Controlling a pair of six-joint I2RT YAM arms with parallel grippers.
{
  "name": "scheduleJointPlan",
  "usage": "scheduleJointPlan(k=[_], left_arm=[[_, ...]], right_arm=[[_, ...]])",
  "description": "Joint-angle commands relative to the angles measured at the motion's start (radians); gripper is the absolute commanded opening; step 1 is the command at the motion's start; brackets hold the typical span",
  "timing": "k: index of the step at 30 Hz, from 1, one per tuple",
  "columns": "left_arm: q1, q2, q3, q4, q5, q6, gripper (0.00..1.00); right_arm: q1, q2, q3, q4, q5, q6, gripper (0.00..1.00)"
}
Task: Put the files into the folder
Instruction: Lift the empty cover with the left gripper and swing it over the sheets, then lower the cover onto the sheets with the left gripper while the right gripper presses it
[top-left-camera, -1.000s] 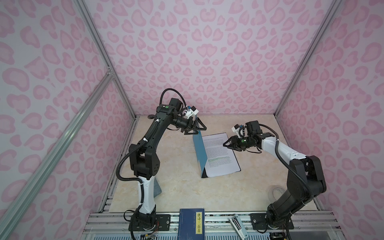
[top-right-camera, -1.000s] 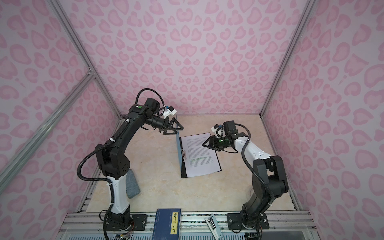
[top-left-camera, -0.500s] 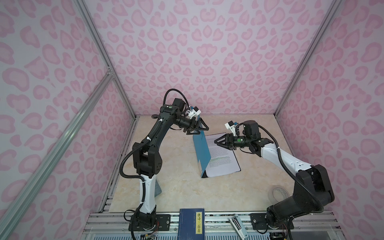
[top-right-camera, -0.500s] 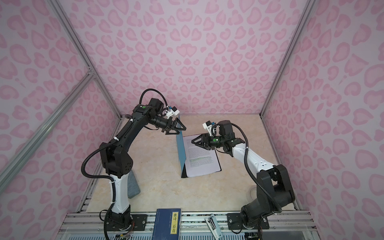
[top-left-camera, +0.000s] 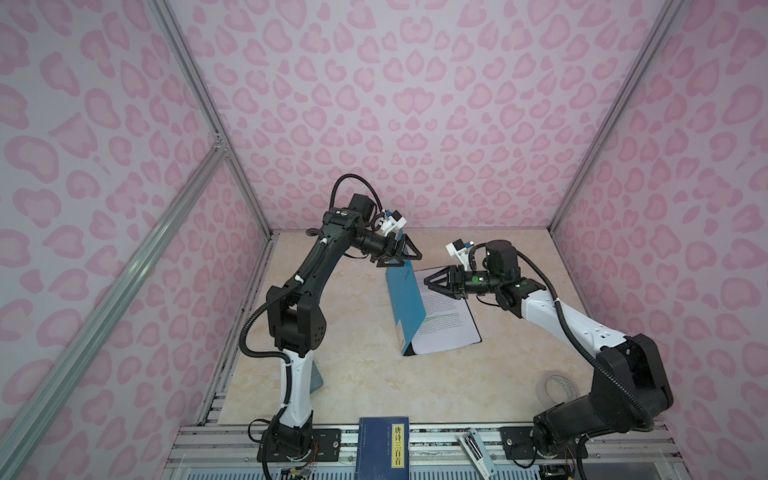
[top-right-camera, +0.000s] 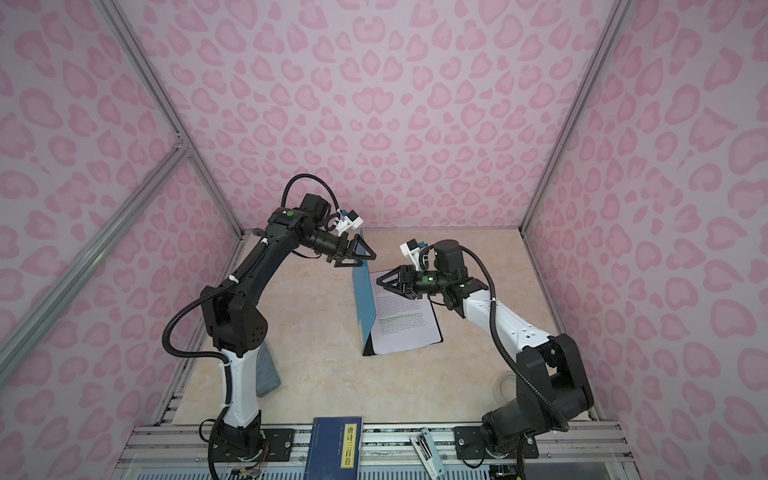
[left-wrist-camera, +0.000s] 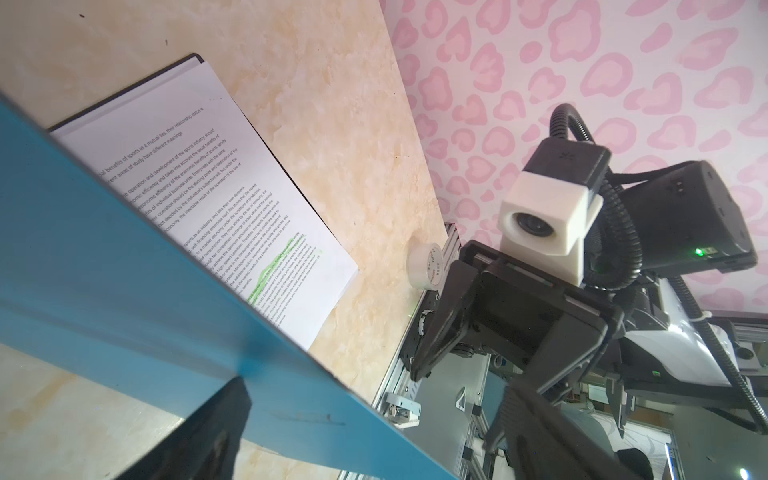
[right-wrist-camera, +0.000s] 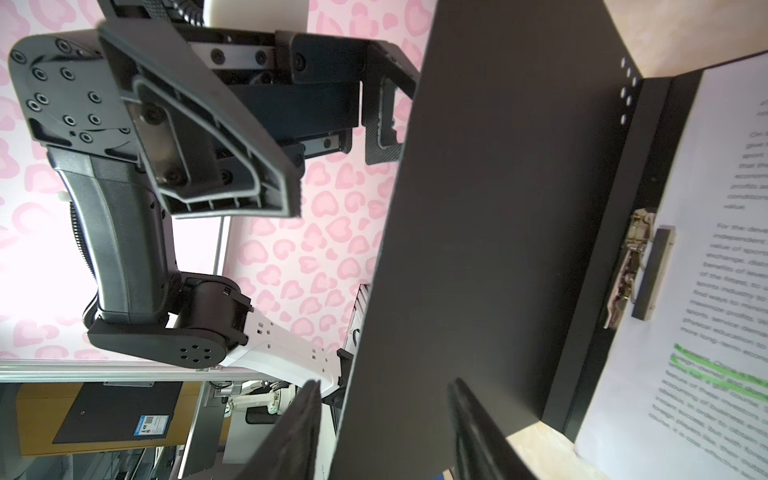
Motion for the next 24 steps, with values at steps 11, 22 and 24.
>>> scheduleJointPlan(k=[11, 22, 24], left_arm=[[-0.049, -0.005, 0.02, 0.001, -0.04, 0.005, 0.98], [-0.044, -0.107, -0.022, -0.023, -0.05, 0.027, 0.98], [-0.034, -0.14, -0.037, -0.029, -0.06, 0.036, 0.98]], right_arm=[[0.02, 0.029, 0.063, -0.277, 0.102, -0.197, 0.51], [0.022, 0.036, 0.059, -0.387, 0.2, -0.272, 0.4], [0.021, 0.034, 0.056, -0.413, 0.229, -0.287, 0.37]])
